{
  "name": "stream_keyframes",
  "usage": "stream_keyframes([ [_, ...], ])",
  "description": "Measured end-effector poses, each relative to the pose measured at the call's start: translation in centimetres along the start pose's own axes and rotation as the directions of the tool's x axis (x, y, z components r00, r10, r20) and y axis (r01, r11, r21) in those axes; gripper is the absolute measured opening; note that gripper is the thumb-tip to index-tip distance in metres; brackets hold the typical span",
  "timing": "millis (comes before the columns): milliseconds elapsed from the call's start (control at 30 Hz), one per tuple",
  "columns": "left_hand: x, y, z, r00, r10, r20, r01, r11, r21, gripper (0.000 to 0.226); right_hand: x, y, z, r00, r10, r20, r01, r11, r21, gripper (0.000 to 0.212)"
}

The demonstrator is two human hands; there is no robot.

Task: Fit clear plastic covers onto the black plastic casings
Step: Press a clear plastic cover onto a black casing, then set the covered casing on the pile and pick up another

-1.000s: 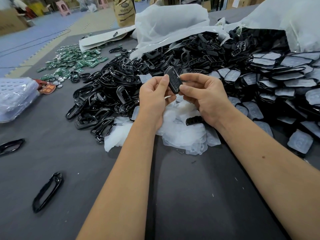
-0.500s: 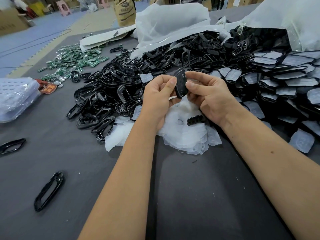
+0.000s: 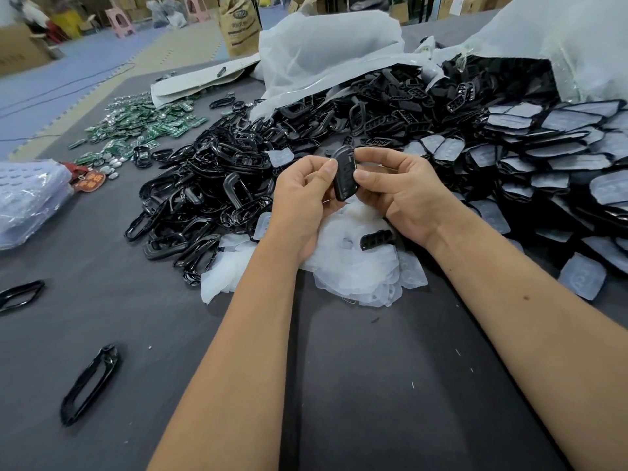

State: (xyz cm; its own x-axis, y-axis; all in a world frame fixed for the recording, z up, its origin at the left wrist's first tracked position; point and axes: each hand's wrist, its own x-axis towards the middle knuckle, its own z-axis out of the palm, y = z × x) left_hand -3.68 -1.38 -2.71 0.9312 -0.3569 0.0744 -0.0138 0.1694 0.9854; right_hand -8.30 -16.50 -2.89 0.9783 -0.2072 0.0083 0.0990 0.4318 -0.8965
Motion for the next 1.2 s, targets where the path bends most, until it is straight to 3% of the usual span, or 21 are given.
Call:
stream_keyframes([
  [600,-0.3,0.3,-0.1,0.998,-0.047,-0.034,0.044,0.996,-0.079,0.016,-0.3,0.0,0.3,1.0,-0.009,-0.024,0.009,1.0,0.0,0.025],
  [767,-0.6,0.8,0.3,0.998,0.024,-0.059,-0.025,1.0,-0.007,0.014,-0.6,-1.1,0.4,0.99,-0.126,-0.065,0.112,0.976,-0.186,0.025],
  [867,-0.7,1.5,1.6,0.994,0.076,-0.082,-0.074,0.997,0.016,0.022,-1.0,-2.6,0.2,0.941,-0.333,-0.056,0.269,0.84,-0.471,0.027],
  [967,-0.4,2.5,4.7,0.991,0.115,-0.065,-0.114,0.993,0.024,0.028,-1.8,-4.7,-1.0,0.853,-0.521,0.017,0.365,0.574,-0.733,0.027],
  [1100,0.0,3.2,9.4,0.982,0.185,0.036,-0.188,0.969,0.163,0.036,-3.4,-7.6,-3.6,0.752,-0.652,0.094,0.339,0.26,-0.904,0.029],
  [1200,-0.2,3.2,13.2,0.959,0.199,0.199,-0.258,0.906,0.336,0.046,-4.8,-9.8,-6.4,0.752,-0.648,0.125,0.213,0.06,-0.975,0.034],
])
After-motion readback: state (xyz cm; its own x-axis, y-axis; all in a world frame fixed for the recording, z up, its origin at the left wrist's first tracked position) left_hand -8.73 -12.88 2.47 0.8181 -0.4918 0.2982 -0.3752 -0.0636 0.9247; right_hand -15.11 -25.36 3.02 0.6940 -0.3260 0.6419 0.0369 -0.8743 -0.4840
